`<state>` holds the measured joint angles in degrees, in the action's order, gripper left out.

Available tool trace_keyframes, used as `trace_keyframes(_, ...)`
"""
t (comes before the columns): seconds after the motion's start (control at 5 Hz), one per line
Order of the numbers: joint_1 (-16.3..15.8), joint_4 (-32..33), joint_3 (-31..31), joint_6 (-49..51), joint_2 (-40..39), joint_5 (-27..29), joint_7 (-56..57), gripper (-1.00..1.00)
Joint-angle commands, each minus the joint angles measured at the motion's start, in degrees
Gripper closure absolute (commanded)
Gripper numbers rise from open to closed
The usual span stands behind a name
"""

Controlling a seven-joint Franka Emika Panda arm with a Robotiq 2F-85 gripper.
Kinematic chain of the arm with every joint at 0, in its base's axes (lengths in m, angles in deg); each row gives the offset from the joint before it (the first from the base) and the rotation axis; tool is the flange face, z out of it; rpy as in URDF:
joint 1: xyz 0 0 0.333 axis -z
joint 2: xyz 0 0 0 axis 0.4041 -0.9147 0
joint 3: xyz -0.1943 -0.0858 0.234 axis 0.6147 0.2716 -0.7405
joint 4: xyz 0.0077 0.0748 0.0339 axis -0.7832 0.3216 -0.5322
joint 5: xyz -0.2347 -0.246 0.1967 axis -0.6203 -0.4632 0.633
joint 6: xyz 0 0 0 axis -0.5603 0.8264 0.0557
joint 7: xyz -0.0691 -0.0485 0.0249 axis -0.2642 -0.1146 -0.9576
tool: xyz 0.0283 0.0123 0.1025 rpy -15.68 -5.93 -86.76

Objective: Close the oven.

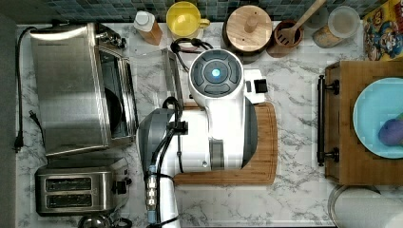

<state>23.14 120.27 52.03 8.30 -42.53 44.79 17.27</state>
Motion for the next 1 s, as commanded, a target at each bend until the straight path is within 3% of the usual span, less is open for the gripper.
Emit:
trace_keyframes(0.2,-0.13,-0.01,-0.22,-0.24,0.11,-0.08,0.03,1.0)
trace_keyframes(0.4,1.12,0.19,1.22,-4.24,-0.89,7.65,12.98,1.0)
trace_keyframes(0.6,4.86,-3.47,-0.55,-4.42,-5.61,14.22,24.89,1.0)
trace_keyframes(0.8,4.58,-4.8,1.38,-6.87,-8.52,22.5,36.83,1.0)
trace_keyframes(1.0,6.36,-8.25,1.01,-6.01,-12.9,31.78,50.0,1.0)
